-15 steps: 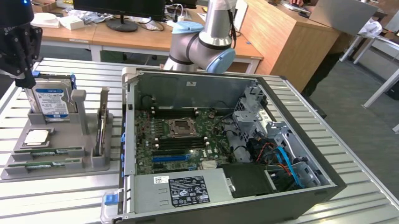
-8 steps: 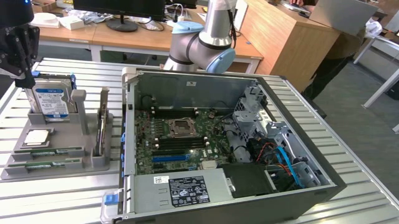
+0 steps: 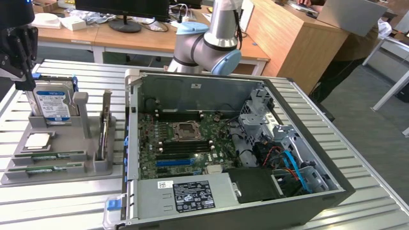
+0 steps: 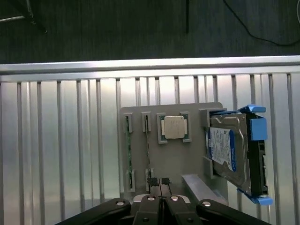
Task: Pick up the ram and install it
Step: 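Pick up the ram and move it above insertion slot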
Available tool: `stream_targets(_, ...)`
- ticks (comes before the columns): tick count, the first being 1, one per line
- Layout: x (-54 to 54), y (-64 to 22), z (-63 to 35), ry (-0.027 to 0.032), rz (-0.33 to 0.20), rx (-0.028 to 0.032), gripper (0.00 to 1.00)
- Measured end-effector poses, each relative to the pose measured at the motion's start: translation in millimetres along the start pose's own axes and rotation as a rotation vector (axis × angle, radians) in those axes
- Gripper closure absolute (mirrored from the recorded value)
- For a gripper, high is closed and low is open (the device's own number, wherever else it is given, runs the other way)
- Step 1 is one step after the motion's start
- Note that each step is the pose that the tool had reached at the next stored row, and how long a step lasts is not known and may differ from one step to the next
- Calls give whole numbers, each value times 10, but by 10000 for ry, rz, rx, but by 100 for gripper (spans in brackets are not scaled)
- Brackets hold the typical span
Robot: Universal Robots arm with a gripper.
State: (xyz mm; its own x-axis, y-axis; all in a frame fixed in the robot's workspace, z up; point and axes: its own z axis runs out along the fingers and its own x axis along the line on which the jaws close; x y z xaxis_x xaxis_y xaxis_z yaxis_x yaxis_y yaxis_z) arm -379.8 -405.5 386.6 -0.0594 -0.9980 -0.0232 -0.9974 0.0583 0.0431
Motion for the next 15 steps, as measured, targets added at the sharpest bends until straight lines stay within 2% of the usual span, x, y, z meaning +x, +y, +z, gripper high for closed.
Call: stream_targets(15,0,0,2,19,-431,-10,90)
